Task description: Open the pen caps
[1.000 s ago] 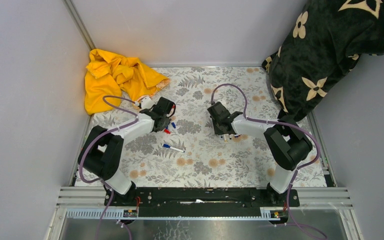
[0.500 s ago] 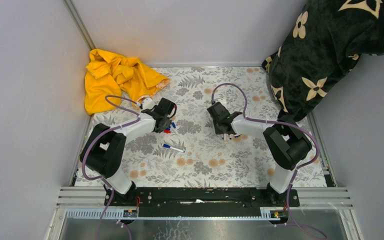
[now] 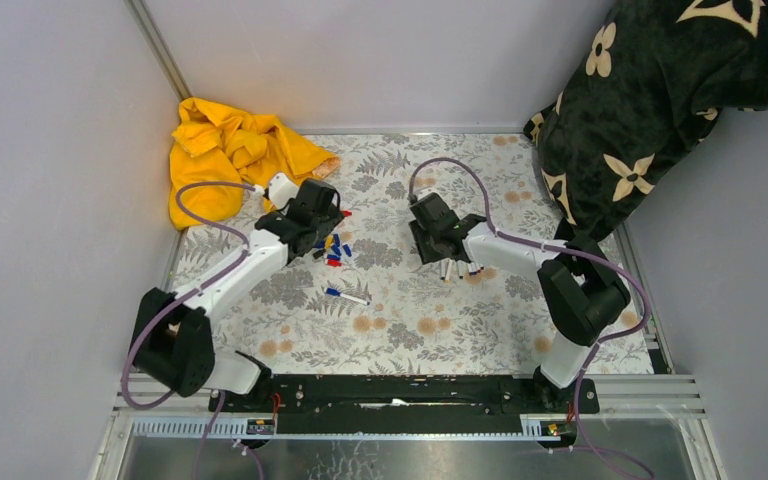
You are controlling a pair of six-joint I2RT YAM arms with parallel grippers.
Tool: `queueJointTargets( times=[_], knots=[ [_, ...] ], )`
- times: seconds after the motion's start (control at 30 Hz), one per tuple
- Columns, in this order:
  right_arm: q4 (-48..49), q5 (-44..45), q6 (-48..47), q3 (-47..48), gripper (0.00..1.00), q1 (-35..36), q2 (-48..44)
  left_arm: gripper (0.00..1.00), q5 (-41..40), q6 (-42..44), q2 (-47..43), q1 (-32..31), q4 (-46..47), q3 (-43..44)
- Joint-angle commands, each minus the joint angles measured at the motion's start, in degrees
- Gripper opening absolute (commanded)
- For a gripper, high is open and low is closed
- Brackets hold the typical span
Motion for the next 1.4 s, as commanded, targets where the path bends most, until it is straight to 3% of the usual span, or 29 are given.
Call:
queueJointTargets(
  times=[0.0, 0.5, 1.17, 1.37],
  knots=[
    [-1.53, -8.21, -4.89, 4.36, 0.46, 3.91, -2.53, 0.75, -1.16, 1.86, -6.24, -0.21, -2.73, 0.98],
    [-3.36, -12.25, -8.61, 15.55, 0.53, 19.84, 8.51, 0.83, -1.81, 0.29, -20.41, -0.21, -8.63, 1.62],
    [-5.88, -9.89, -11.79, 23.77, 0.51, 23.00, 18.89, 0.84, -2.56, -0.84, -23.26, 0.04, -9.09, 1.18],
    [-6.35, -9.82, -11.79, 23.09, 0.41, 22.95, 19.85, 0.85, -3.16, -1.18, -23.43, 0.39, -8.81, 0.89]
  ],
)
